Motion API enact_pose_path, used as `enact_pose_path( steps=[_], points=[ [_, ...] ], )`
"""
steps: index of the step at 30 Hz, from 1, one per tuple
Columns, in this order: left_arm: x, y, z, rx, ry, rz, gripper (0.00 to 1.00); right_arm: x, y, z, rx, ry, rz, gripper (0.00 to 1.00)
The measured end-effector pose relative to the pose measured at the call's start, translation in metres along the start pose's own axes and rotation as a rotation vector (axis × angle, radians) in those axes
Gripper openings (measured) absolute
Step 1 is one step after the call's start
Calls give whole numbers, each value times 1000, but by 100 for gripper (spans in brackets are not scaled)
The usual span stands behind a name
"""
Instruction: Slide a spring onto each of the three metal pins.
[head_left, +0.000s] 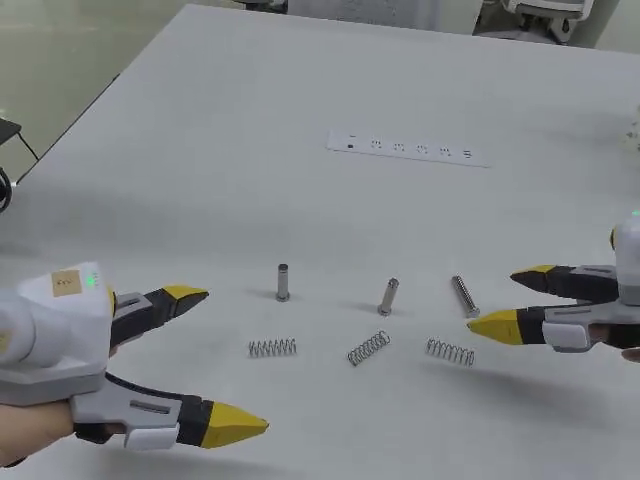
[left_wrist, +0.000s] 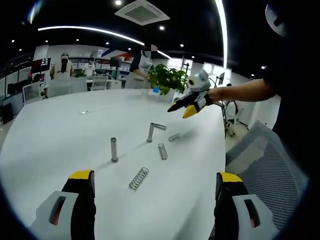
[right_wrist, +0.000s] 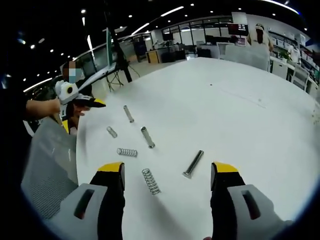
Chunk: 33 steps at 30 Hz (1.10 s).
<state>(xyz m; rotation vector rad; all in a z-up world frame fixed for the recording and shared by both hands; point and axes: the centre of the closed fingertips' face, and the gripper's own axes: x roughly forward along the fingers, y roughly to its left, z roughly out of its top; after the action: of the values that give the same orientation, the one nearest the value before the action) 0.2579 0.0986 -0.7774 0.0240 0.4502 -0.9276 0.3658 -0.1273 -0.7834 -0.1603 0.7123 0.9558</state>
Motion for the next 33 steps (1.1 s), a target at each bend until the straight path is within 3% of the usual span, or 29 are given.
enact_pose_path(
  steps=[8,12,33],
  points=[
    [-2,1,-1,-2,2,2,98,17,-15,0,1,76,-41,59],
    [-2,1,-3,-4,6,4,98,25,-23,-1,39,117,-62,52],
    [-3,2,-3,3,7,6,97,54,-50,-6,181,227,-135,27]
  ],
)
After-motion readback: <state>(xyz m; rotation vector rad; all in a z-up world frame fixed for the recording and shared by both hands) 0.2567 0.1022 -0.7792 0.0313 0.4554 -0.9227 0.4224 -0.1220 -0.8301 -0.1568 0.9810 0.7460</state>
